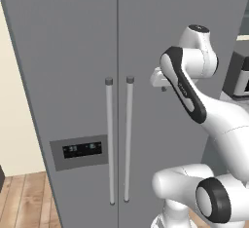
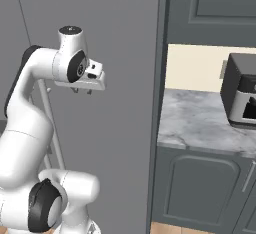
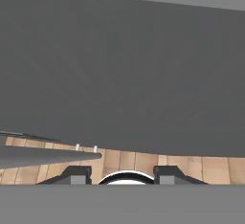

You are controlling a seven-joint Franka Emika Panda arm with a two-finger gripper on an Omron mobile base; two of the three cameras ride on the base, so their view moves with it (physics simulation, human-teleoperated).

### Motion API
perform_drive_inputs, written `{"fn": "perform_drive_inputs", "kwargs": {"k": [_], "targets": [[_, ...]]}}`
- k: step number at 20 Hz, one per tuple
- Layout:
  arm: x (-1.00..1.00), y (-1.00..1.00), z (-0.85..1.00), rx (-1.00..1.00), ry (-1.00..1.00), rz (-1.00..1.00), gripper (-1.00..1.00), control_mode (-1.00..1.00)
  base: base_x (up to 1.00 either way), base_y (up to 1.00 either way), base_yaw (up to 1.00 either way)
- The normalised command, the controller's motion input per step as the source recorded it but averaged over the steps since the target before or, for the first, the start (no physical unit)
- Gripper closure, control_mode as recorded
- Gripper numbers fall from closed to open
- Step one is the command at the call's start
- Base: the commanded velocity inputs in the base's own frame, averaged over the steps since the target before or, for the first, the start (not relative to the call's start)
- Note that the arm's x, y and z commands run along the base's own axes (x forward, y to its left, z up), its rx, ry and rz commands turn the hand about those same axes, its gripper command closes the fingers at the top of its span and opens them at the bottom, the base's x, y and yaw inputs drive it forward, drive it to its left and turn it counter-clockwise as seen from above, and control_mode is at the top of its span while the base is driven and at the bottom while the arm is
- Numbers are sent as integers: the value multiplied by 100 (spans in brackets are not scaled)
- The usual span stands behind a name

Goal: Gather the eggplant and squash from the fridge and place them on a tray on the dining counter. Then gather the chicken drumstick and fish from the fridge and place them on the other tray.

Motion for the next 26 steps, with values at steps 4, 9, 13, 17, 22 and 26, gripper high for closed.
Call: {"fn": "perform_drive_inputs", "kwargs": {"k": [4,9,13,17,22,26], "targets": [[0,0,0,0,0,0,-100,100,0,0,0],[0,0,0,0,0,0,-100,100,0,0,0],[0,0,0,0,0,0,-100,100,-42,3,0],[0,0,0,0,0,0,-100,100,-56,3,0],[0,0,0,0,0,0,-100,100,-79,27,0],[0,0,0,0,0,0,-100,100,-57,53,-1]]}}
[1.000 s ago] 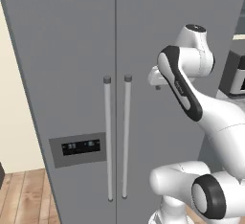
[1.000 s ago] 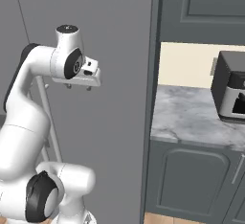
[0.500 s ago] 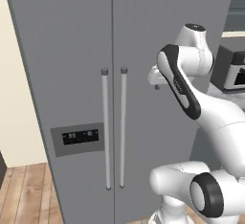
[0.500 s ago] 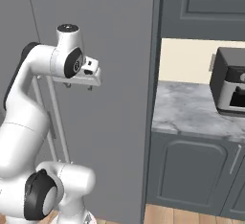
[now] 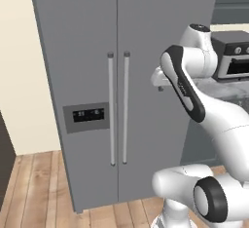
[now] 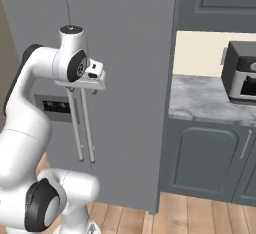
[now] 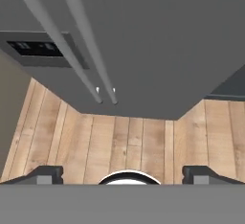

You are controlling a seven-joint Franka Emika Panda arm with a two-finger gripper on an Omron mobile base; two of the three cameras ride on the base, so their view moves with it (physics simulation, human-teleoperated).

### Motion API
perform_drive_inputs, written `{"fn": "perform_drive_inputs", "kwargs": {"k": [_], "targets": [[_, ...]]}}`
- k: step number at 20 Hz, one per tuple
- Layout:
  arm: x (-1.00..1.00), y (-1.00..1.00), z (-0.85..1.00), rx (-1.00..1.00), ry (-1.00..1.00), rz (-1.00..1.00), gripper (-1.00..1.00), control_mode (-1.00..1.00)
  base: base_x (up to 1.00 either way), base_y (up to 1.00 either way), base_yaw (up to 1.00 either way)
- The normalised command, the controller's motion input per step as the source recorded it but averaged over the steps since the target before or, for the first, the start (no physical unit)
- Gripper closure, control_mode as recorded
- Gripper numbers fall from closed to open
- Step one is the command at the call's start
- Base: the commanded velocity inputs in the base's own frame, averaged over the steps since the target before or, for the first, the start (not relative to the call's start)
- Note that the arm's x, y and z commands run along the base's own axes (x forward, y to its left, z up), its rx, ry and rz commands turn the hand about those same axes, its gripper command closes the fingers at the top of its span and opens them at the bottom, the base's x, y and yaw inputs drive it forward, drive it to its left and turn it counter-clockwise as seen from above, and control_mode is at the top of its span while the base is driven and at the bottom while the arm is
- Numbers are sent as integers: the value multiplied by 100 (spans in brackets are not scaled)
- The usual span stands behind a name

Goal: Gather the eggplant and squash from the fridge and place them on a tray on the dining counter. Then gather the chicken drumstick and fish from the fridge and place them on the other tray.

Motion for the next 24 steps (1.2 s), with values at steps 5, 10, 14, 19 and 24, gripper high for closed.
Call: {"fn": "perform_drive_inputs", "kwargs": {"k": [5,10,14,19,24], "targets": [[0,0,0,0,0,0,-100,100,7,68,-3],[0,0,0,0,0,0,-100,100,5,10,-1],[0,0,0,0,0,0,-100,100,0,0,0],[0,0,0,0,0,0,-100,100,0,0,0],[0,0,0,0,0,0,-100,-100,0,0,0]]}}
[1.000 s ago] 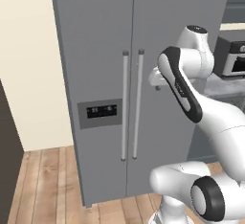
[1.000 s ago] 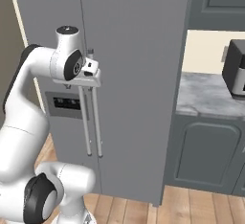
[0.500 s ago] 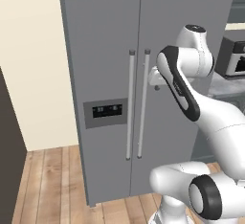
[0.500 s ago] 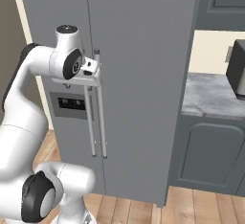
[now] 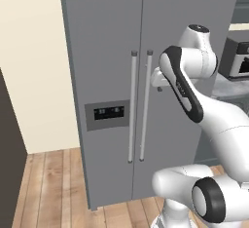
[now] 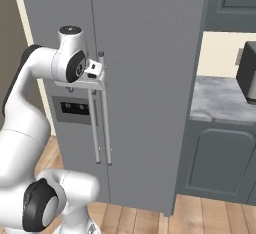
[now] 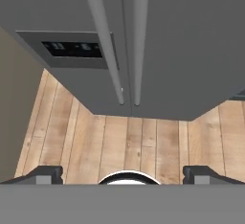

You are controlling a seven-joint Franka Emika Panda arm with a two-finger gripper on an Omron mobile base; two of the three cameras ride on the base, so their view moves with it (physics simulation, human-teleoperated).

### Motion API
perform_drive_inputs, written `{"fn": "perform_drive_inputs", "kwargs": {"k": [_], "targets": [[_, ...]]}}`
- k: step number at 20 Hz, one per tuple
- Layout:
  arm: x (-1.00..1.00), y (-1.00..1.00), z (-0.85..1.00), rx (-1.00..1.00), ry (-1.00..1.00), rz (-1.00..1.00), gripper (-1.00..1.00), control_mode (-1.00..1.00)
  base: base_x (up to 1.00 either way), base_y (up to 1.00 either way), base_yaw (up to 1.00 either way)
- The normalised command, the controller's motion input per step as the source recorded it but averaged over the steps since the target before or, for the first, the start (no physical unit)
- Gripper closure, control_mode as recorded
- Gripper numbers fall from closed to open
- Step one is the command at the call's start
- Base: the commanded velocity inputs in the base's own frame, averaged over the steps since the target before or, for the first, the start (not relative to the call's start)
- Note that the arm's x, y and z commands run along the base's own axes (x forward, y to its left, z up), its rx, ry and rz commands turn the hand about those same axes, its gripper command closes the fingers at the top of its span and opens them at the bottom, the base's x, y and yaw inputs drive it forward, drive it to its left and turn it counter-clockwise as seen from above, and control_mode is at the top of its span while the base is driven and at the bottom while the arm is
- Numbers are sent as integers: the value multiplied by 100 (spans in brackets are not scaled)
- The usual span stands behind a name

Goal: Gather the eggplant and squash from the fridge and place them on a tray on the dining counter. Then gather the chicken drumstick and fish from the fridge and place them on the other tray.

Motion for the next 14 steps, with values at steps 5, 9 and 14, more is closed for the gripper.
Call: {"fn": "perform_drive_inputs", "kwargs": {"k": [5,9,14], "targets": [[-11,-4,-19,-1,-7,0,-100,-100,0,0,0],[64,-2,-67,-5,-22,0,-100,-100,0,0,0],[82,0,-24,0,-17,0,-100,-100,0,0,0]]}}
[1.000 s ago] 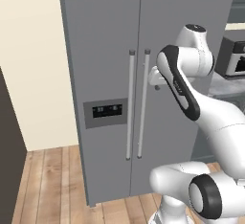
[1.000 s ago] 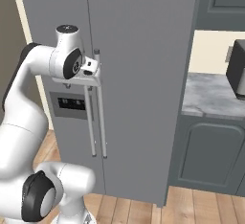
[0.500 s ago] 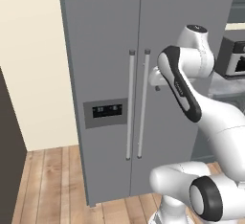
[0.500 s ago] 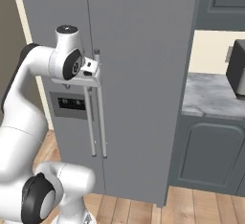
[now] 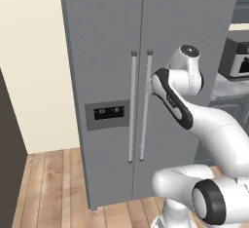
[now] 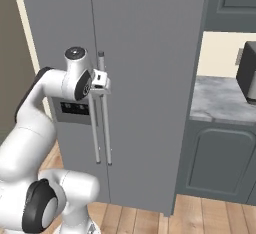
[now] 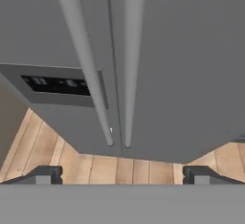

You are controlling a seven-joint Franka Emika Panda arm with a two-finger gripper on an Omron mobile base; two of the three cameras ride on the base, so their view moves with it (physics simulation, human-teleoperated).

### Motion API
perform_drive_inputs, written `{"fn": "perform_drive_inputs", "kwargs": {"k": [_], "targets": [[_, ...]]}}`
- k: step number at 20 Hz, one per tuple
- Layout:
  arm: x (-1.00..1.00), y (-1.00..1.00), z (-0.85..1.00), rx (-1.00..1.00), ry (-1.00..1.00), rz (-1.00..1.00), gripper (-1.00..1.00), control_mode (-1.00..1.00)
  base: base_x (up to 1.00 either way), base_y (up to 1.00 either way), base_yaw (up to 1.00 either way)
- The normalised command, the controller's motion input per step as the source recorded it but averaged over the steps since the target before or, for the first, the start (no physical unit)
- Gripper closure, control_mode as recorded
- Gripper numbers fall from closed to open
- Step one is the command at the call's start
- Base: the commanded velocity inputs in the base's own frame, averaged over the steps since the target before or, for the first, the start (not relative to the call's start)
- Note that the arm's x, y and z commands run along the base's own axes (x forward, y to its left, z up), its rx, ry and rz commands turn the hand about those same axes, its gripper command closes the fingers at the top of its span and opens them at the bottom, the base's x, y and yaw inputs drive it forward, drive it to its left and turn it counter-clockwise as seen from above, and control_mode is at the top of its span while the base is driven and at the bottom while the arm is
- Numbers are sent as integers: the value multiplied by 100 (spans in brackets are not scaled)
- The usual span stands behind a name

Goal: Gather the eggplant and squash from the fridge and place them on a tray on the dining counter. Then gather the chicken drumstick and fish from the fridge and place them on the other tray.

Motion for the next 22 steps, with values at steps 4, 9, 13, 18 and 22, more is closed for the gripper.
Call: {"fn": "perform_drive_inputs", "kwargs": {"k": [4,9,13,18,22], "targets": [[68,4,-3,0,-1,0,-100,-100,0,0,0],[77,4,-31,0,-1,0,-100,-100,0,0,0],[56,0,-27,0,-1,0,-100,-100,0,0,0],[53,0,-19,0,-1,0,-100,-100,0,0,0],[70,0,-31,0,0,0,-100,-100,0,0,0]]}}
